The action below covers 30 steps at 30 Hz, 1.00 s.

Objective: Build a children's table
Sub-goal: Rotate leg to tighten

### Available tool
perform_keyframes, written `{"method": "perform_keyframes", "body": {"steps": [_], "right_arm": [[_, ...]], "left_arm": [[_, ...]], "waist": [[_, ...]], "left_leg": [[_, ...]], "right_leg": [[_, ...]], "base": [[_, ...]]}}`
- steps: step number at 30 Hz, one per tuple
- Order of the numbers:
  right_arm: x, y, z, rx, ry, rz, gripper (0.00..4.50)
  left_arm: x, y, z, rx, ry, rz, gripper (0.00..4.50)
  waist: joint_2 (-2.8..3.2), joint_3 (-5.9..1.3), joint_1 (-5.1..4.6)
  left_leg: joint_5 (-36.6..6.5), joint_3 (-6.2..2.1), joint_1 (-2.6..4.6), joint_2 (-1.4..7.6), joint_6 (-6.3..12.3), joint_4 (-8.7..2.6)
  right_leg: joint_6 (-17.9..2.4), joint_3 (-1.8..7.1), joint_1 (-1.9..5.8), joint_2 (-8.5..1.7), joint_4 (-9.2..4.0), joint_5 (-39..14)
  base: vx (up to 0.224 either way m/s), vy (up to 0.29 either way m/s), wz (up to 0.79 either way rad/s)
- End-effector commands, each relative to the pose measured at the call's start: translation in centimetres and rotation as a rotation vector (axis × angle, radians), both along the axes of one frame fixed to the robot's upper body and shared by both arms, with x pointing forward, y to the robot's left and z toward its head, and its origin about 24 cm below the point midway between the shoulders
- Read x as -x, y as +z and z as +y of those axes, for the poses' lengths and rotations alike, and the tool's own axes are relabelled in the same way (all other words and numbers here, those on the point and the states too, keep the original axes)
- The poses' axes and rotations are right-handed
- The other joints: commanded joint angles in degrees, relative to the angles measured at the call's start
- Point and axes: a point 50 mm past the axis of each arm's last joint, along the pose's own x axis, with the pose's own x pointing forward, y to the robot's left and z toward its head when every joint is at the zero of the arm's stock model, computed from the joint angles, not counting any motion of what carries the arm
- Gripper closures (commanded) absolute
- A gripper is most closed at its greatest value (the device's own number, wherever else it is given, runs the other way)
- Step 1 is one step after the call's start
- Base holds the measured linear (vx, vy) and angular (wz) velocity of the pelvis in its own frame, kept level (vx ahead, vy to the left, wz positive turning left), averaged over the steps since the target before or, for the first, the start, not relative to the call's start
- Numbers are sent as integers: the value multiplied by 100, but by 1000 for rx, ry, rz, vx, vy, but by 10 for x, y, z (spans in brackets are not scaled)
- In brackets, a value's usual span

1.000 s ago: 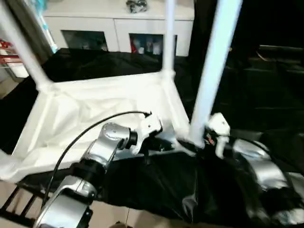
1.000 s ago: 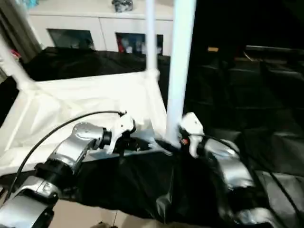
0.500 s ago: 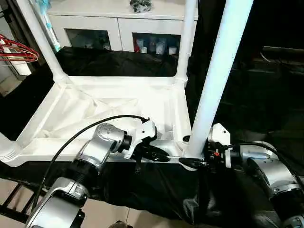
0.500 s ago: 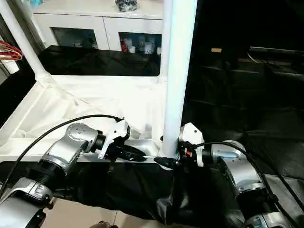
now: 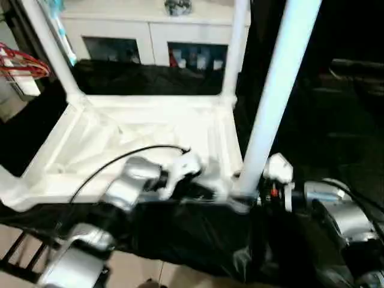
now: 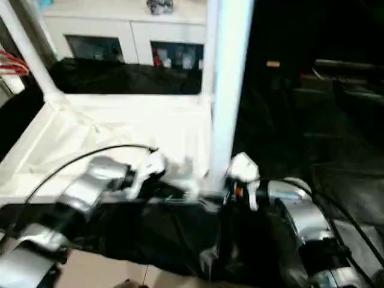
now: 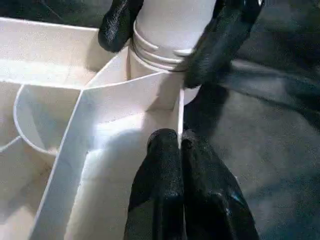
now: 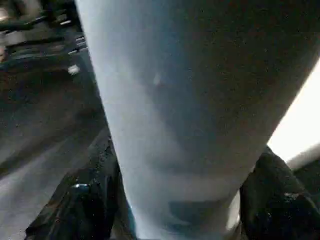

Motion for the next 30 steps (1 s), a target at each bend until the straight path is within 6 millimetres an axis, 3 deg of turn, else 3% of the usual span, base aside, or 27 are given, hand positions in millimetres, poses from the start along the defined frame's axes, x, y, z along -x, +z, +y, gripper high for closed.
{"method": "perform_keyframes", "body": {"steps": [1, 2, 3, 4, 5, 6, 9, 11, 16, 23, 30], "right_arm": [[-11, -19, 23, 41, -150, 23, 180], [-11, -19, 23, 41, -150, 23, 180], [-22, -24, 27, 67, -307, 12, 181], [-26, -27, 28, 82, -380, 10, 181], [-31, -30, 32, 102, -460, 11, 181], [-32, -31, 35, 106, -484, 12, 181], [-33, -30, 41, 97, -480, 5, 181], [-34, -27, 46, 45, -480, -19, 125], [-36, -18, 41, -50, -471, -22, 84], [-21, -8, 23, -32, -245, -27, 15], [2, -4, 9, 46, 16, 25, 4]], "left_arm": [[-13, 12, -28, 57, 129, -47, 450], [-13, 12, -28, 57, 129, -47, 450], [-17, 14, -38, 58, 201, -59, 450], [-20, 15, -42, 59, 240, -68, 450], [-22, 16, -48, 64, 280, -77, 450], [-23, 17, -51, 66, 289, -82, 450], [-23, 18, -54, 69, 289, -91, 450], [-20, 17, -55, 72, 242, -108, 450], [-14, 14, -50, 76, 153, -108, 450], [-3, 12, -34, 78, -4, -83, 450], [4, 13, -17, 92, -125, -41, 450]], "waist": [[-134, -329, -43], [-122, -319, -77], [-147, -317, -111], [-109, -314, -171], [-111, -313, -198], [-123, -326, -237], [-121, -345, -253], [-116, -352, -245], [-105, -360, -247], [-104, -383, -201], [-109, -359, -98]], "left_leg": [[-1367, -61, 62, 101, 274, -424], [-1410, -44, 70, 87, 234, -419], [-1491, -81, 59, 62, 138, -440], [-1491, -72, 63, 57, 53, -439], [-1562, -88, 73, 56, 21, -447], [-1608, -101, 62, 42, 35, -449], [-1549, -90, 46, 51, 179, -434], [-1424, -78, 24, 51, 289, -425], [-1369, -81, 21, 68, 367, -430], [-1072, -64, 11, 103, 577, -398], [-1138, -48, 36, 133, 569, -405]], "right_leg": [[-1120, 135, 222, -235, -480, -2150], [-1127, 133, 187, -216, -488, -2209], [-1027, 102, 231, -225, -510, -2477], [-1017, 109, 195, -211, -517, -2461], [-1009, 96, 202, -217, -530, -2515], [-931, 84, 224, -214, -549, -2605], [-998, 101, 224, -206, -539, -2269], [-1088, 106, 240, -211, -515, -2007], [-1197, 104, 256, -220, -490, -1815], [-1494, 120, 301, -217, -386, -942], [-1503, 124, 291, -214, -383, -1121]], "base": [[0, 0, 0], [0, 0, 0], [0, 0, 0], [0, 0, 0], [0, 0, 0], [0, 0, 0], [0, 0, 0], [0, 0, 0], [0, 0, 0], [0, 0, 0], [0, 0, 0]]}}
